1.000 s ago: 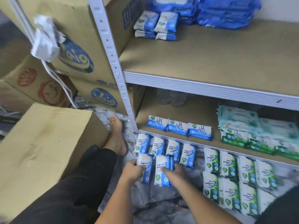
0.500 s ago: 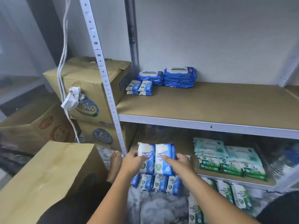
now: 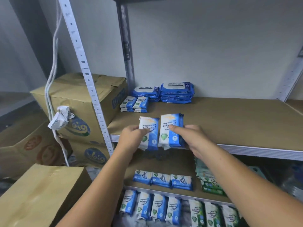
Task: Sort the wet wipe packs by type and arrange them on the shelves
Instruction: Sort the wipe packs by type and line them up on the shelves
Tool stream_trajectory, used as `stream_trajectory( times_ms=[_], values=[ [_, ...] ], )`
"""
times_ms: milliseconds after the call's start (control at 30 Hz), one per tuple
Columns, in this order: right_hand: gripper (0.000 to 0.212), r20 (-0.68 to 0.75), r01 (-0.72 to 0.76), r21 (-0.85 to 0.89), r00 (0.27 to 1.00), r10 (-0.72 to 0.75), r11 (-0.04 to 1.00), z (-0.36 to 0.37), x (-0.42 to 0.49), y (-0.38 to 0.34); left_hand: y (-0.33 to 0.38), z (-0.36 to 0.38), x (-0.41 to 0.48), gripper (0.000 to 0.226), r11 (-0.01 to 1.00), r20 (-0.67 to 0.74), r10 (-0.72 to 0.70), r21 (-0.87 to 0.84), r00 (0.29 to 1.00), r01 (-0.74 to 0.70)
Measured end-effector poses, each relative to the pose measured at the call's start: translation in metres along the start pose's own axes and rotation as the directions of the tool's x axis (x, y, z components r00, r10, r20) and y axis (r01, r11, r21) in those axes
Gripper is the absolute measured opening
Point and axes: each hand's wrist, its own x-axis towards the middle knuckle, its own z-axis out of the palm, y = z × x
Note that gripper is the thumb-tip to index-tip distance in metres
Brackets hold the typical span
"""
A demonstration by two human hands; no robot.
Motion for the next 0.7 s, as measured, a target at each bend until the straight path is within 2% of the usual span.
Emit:
stream_trajectory(
  times_ms=[67, 133, 233, 333, 433, 533, 600, 700],
  values=[
    [0.027, -0.017, 0.006, 0.002, 1.000, -0.006, 1.000, -0.002, 0.018, -0.006, 0.011, 0.009, 0.010, 0.021, 0.998, -0.072, 0.040, 0.051, 0.997, -0.037],
    [0.026, -0.039, 0.003, -0.004, 0.999, -0.003, 1.000, -0.003, 0.034, -0.009, 0.019, 0.018, 0.022, 0.023, 0.991, -0.112, 0.079, 0.119, 0.991, -0.066],
    [0.038, -0.041, -0.014, -0.106, 0.999, 0.009, 0.994, -0.004, 0.050, -0.008, 0.020, 0.028, 0.044, 0.027, 0.973, -0.114, 0.117, 0.211, 0.987, -0.091],
    [0.043, -0.030, -0.023, -0.228, 0.999, 0.017, 0.973, -0.003, 0.066, -0.007, 0.013, 0.036, 0.070, 0.027, 0.958, -0.131, 0.071, 0.284, 0.989, -0.031],
    [0.037, -0.028, -0.047, -0.267, 0.999, 0.041, 0.962, 0.000, 0.075, -0.011, 0.006, 0.041, 0.088, 0.027, 0.913, -0.097, 0.045, 0.408, 0.994, -0.001],
    [0.042, -0.075, -0.051, -0.482, 0.997, 0.016, 0.875, 0.001, 0.077, -0.014, 0.003, 0.043, 0.098, 0.025, 0.842, -0.099, 0.062, 0.540, 0.993, 0.001],
    [0.042, -0.113, -0.057, -0.552, 0.994, -0.007, 0.832, 0.001, 0.076, -0.014, 0.003, 0.041, 0.100, 0.024, 0.791, -0.103, 0.073, 0.612, 0.992, 0.005],
    [0.040, -0.161, -0.050, -0.625, 0.985, -0.066, 0.779, 0.002, 0.072, -0.012, -0.001, 0.035, 0.108, 0.029, 0.799, -0.090, 0.060, 0.602, 0.994, 0.007]
  ],
)
